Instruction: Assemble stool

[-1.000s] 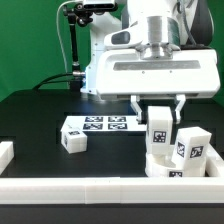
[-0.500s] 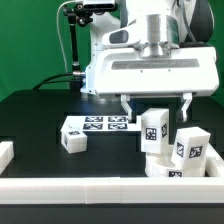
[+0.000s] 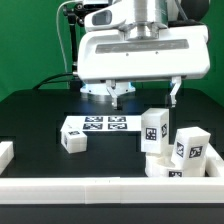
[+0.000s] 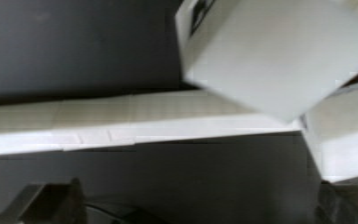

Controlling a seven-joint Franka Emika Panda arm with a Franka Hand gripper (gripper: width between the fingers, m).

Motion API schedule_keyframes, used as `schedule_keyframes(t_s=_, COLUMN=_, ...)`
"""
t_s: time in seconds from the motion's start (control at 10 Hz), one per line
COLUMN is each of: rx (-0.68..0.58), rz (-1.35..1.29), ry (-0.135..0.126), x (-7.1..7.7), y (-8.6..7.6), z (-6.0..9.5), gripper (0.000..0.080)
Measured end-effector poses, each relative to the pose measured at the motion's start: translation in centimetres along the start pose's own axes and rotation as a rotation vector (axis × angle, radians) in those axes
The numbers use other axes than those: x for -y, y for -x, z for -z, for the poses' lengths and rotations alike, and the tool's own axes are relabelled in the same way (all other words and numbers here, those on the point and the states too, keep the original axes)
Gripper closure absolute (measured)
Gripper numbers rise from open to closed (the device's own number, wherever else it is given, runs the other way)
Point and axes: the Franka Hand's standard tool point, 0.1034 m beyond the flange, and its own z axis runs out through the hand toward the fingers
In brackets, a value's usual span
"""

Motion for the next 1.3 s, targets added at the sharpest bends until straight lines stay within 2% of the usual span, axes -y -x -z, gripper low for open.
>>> schedule_keyframes(t_s=0.5, rx=0.04, rz=-0.02, ry=-0.005, x=0.3, y=0.6, z=-0.3, gripper=0.015)
schedule_keyframes(t_s=0.6, rx=0.1, rz=-0.088, ry=-0.007, x=0.2, y=0.7, z=-0.2, gripper=0.015)
schedule_keyframes(t_s=0.7, rx=0.231, rz=-0.158, ry=-0.009, x=0.5, y=1.1, z=-0.1, gripper=0.015)
schedule_keyframes(t_s=1.0, rx=0.516, rz=-0.214, ry=-0.013, x=-0.1, y=1.7, z=0.2, gripper=0.015)
schedule_keyframes(t_s=1.2, rx=0.644, rz=-0.224, ry=-0.014, x=-0.4, y=2.0, z=0.2, gripper=0.015)
schedule_keyframes(t_s=1.3, rx=0.634, rz=-0.24, ry=-0.007, x=-0.3, y=1.7, z=-0.2, gripper=0.015)
